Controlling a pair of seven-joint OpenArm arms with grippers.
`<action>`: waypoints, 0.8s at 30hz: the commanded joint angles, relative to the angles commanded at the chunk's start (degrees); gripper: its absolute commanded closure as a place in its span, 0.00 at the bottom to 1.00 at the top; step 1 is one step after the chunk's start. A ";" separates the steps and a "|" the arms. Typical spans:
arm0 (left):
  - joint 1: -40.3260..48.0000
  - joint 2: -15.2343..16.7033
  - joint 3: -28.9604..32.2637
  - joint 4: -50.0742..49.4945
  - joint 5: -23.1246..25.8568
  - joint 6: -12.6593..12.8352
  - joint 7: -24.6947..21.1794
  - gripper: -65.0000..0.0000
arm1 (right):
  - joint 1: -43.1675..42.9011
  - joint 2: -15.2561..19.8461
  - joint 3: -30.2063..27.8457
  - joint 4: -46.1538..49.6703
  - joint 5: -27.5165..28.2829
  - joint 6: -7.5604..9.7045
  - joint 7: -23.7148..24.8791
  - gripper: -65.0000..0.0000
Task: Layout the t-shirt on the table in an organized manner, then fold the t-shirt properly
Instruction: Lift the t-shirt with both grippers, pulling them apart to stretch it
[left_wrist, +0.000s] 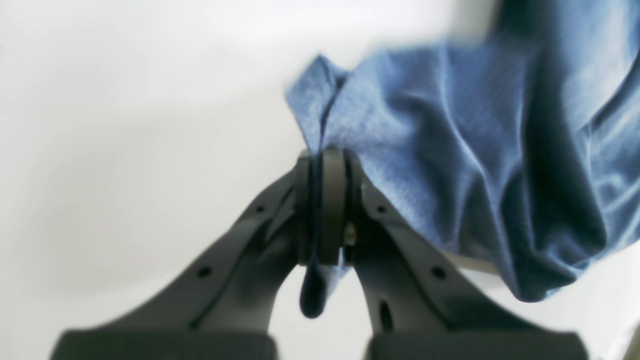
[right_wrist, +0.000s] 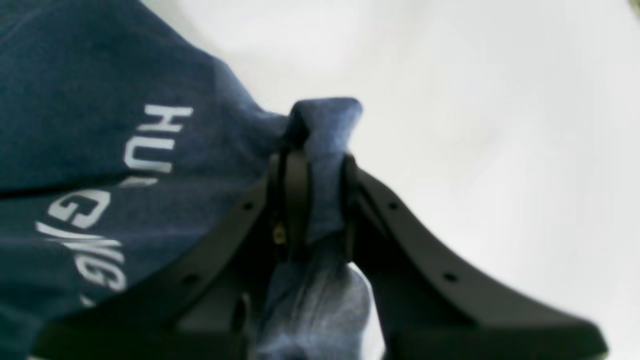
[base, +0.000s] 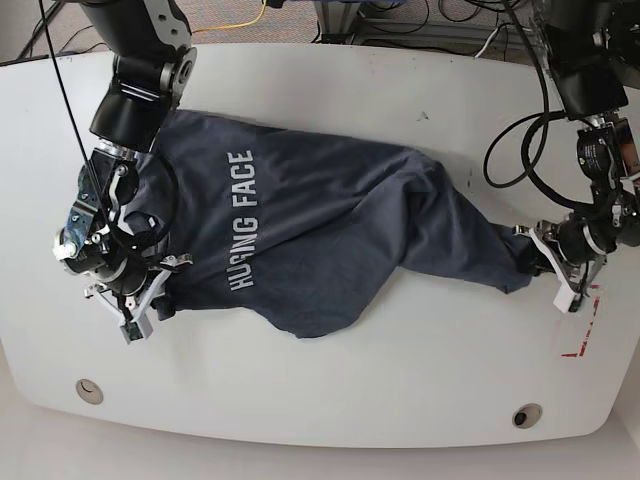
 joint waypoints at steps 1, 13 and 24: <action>-0.62 -0.09 0.00 1.32 0.00 0.00 0.00 1.00 | 0.44 0.18 0.00 0.79 0.00 0.00 -0.53 0.90; -9.58 -0.18 -6.51 12.04 0.00 -3.96 0.53 1.00 | 8.44 3.60 0.09 3.43 0.00 0.00 -3.52 0.90; -26.81 0.00 -9.93 12.31 0.00 -4.40 10.46 1.00 | 21.36 8.26 -3.60 0.62 0.09 0.00 -4.48 0.90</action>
